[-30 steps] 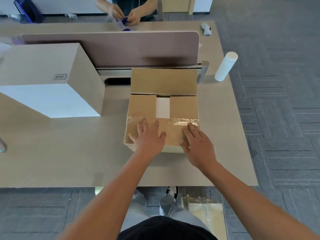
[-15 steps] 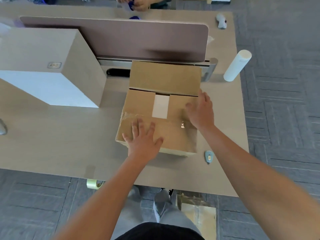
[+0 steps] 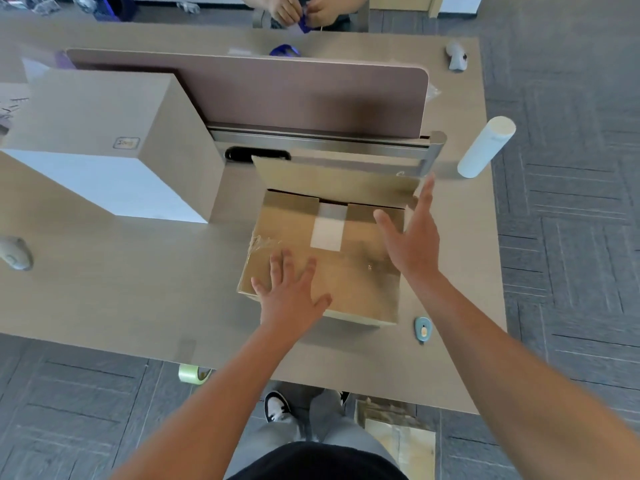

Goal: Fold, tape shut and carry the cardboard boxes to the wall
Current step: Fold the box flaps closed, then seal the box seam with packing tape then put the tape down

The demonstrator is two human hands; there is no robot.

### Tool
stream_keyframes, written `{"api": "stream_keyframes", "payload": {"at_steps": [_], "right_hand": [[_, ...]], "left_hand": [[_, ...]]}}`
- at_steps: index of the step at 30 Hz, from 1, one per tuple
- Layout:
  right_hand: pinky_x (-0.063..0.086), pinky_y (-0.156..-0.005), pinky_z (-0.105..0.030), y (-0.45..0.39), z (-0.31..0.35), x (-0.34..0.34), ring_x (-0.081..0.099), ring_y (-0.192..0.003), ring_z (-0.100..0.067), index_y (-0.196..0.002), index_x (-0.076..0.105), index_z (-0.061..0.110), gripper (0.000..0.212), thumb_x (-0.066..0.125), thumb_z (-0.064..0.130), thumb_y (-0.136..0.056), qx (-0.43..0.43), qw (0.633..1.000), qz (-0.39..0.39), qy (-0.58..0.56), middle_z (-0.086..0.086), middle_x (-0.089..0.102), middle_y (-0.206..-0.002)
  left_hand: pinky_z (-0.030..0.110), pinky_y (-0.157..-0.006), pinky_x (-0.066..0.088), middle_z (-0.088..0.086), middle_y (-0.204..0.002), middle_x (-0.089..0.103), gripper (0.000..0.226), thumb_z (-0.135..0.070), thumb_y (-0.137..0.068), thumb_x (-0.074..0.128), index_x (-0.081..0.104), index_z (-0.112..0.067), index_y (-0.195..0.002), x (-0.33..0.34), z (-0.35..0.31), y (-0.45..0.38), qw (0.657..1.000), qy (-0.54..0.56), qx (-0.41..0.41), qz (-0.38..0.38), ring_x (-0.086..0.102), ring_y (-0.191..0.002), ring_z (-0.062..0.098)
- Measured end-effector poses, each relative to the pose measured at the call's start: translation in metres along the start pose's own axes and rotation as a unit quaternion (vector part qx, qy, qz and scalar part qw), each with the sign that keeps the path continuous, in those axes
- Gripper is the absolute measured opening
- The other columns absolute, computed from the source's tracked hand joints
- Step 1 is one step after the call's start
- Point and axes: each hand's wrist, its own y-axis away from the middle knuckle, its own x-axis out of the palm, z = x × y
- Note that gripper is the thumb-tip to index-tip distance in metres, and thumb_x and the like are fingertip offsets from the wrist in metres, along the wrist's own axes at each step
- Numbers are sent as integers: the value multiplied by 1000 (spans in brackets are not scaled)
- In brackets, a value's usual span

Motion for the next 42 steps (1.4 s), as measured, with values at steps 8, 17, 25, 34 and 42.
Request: {"api": "stream_keyframes", "payload": {"at_steps": [8,17,25,34,42], "right_hand": [[35,-118,-45,69,-25,8,51,-134,-26,-160,36,19,81,58,65,-97,-140,970,27,194,-3,62,-140],[9,-129,-54,115,-11,55,13,-160,-32,-162,33,15,68,25,46,-103,-48,942,55,328,-13,19,-173],[11,-129,-53,119,-7,68,12,-161,-33,-162,30,13,66,27,47,-105,-19,940,33,338,-14,20,-172],[15,-128,-54,114,-6,67,17,-159,-36,-159,33,11,66,28,49,-105,-26,938,30,345,-16,25,-170],[4,-129,-54,118,-2,73,3,-161,-31,-166,18,14,65,23,47,-110,-3,930,56,364,-11,8,-175]], "left_hand": [[68,-116,24,12,-168,11,81,-70,-93,51,23,-31,-159,-4,-1,7,998,5,-9,-67,6,-157,35],[65,-123,10,10,-172,-14,93,-68,-94,50,4,-29,-165,-12,20,-23,994,-1,43,-101,-13,-158,35],[67,-119,17,8,-173,-1,77,-63,-101,37,11,-30,-165,-9,30,-34,995,-26,50,-87,-3,-158,36],[68,-122,8,6,-173,-10,79,-63,-101,36,4,-31,-165,-7,34,-36,996,-6,60,-65,-12,-159,35],[56,-127,3,6,-174,-3,77,-59,-100,42,15,-27,-165,-2,55,-21,992,19,88,-90,-11,-159,29]]}}
